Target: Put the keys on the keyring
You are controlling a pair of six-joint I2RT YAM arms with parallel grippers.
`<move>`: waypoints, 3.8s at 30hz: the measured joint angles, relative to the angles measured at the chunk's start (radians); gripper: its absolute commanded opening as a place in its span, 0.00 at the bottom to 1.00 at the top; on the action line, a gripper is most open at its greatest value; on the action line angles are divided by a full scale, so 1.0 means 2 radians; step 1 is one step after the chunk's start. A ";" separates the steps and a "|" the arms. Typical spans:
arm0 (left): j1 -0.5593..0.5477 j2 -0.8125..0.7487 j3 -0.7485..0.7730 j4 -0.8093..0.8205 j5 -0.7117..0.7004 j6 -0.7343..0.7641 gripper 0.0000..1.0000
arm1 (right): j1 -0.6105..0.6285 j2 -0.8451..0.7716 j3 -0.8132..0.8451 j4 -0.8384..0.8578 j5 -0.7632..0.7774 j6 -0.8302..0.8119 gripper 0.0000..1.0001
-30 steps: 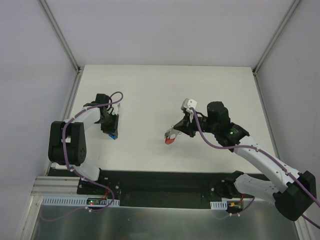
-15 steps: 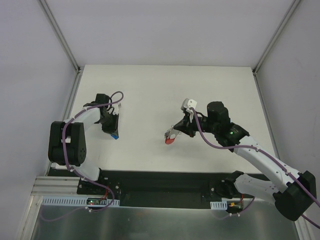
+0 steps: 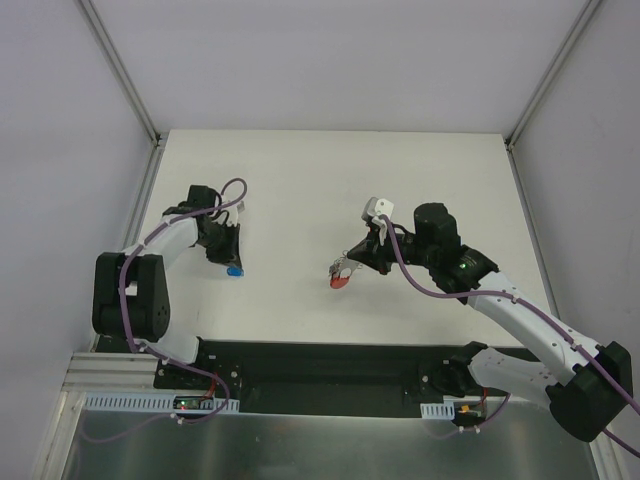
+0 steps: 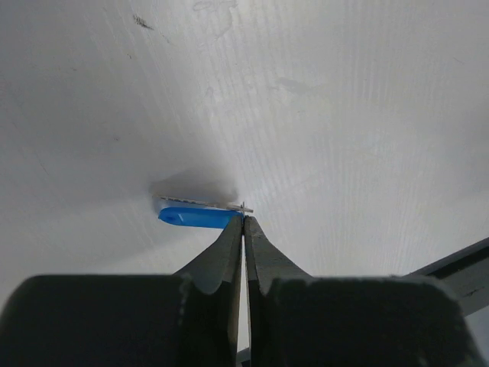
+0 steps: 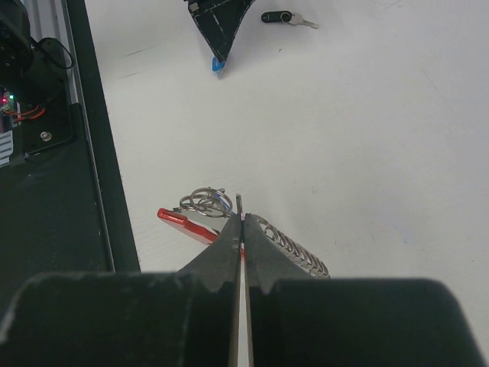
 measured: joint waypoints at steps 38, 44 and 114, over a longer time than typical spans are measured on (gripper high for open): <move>-0.201 -0.327 -0.006 0.136 0.241 0.256 0.00 | 0.083 0.071 0.115 -0.091 0.073 -0.054 0.01; -0.216 -0.330 -0.031 0.150 0.249 0.258 0.00 | 0.110 0.087 0.136 -0.092 0.092 -0.069 0.01; -0.232 -0.293 -0.042 0.221 0.252 0.183 0.00 | 0.154 0.105 0.146 -0.100 0.163 -0.112 0.01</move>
